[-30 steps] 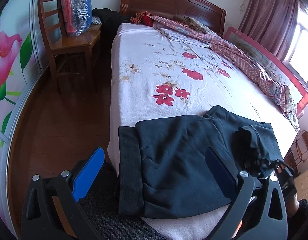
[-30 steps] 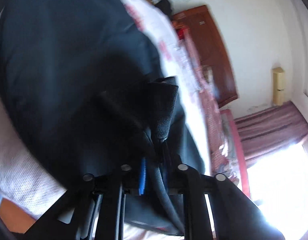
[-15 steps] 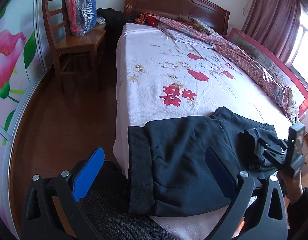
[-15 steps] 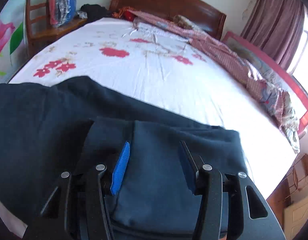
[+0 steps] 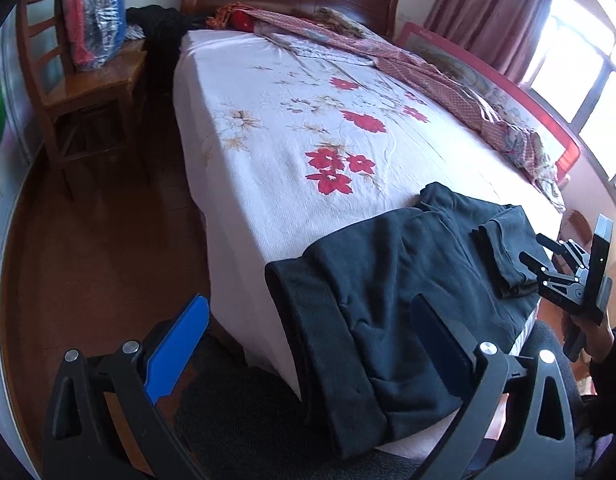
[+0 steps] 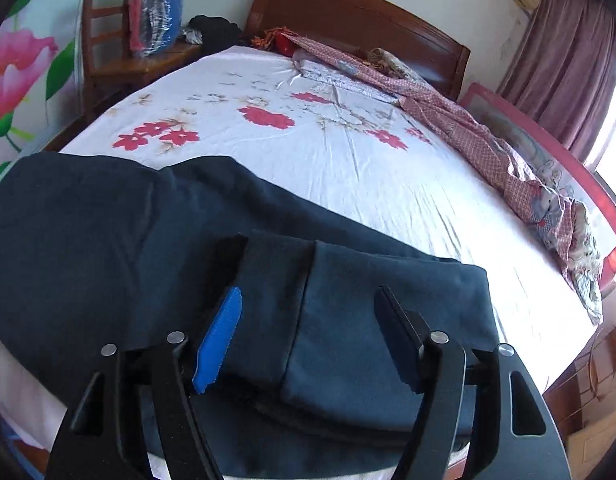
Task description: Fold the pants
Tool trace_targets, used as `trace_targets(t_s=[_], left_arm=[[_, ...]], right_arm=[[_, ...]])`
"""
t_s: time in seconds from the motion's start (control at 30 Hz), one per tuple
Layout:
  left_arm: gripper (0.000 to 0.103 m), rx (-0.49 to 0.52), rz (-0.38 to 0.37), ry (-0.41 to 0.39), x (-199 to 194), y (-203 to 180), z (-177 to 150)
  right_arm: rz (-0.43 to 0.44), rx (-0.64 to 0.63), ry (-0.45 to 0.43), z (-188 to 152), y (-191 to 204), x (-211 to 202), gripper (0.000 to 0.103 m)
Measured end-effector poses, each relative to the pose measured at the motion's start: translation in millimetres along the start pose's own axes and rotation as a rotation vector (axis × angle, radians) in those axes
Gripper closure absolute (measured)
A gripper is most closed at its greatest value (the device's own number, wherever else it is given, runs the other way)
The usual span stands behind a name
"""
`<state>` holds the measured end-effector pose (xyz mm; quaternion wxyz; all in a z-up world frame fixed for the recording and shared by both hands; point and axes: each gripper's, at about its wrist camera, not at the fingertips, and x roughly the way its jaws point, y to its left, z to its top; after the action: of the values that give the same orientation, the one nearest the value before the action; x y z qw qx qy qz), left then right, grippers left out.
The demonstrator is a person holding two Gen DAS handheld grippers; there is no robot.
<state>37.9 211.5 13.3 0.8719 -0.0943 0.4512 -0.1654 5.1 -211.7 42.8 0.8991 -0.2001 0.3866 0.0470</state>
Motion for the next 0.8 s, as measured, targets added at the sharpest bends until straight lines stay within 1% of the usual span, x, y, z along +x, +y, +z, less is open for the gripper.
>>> trace_targets(t_s=[0.03,0.07,0.13,0.17,0.23,0.4,0.47,0.57,0.6,0.63,0.67,0.7,0.73,0.77,0.8], left_arm=[[0.002,-0.003,-0.058,0.025,8,9,4],[0.002,-0.006,-0.101,0.045,16,15,8],[0.002,-0.03,-0.197,0.094,35,28,12],[0.002,-0.052,-0.225,0.108,43,32,11],[0.003,-0.079,-0.314,0.117,56,38,10],[0.003,-0.075,-0.4,0.112,72,39,2],[0.003,-0.097,-0.437,0.123,79,41,-3],[0.003,-0.124,-0.469,0.144,87,41,-10],[0.007,-0.124,-0.478,0.153,89,38,-12],[0.013,-0.117,-0.476,0.157,89,36,-15],[0.018,-0.104,-0.447,0.158,88,32,-17],[0.033,-0.093,-0.393,0.162,87,30,-18],[0.044,-0.093,-0.356,0.168,86,31,-18],[0.048,-0.113,-0.355,0.17,84,34,-18],[0.056,-0.138,-0.35,0.17,82,38,-18]], right_arm=[[0.009,-0.007,0.021,-1,4,-1,0.035],[0.009,-0.015,0.033,-3,10,-3,0.035],[0.008,-0.035,0.041,-3,19,-10,0.035],[0.007,-0.045,0.046,-2,25,-12,0.035],[0.002,-0.055,0.053,2,30,-16,0.035],[0.007,-0.093,0.065,19,43,-19,0.035],[0.012,-0.115,0.066,25,51,-19,0.035],[0.022,-0.14,0.07,33,60,-18,0.035],[0.032,-0.145,0.07,35,64,-17,0.035],[0.038,-0.146,0.071,36,66,-17,0.035],[0.04,-0.148,0.074,36,68,-16,0.035],[0.042,-0.152,0.077,37,70,-16,0.035],[0.046,-0.153,0.078,36,71,-15,0.035],[0.048,-0.152,0.081,36,73,-15,0.035],[0.042,-0.151,0.083,36,74,-15,0.035]])
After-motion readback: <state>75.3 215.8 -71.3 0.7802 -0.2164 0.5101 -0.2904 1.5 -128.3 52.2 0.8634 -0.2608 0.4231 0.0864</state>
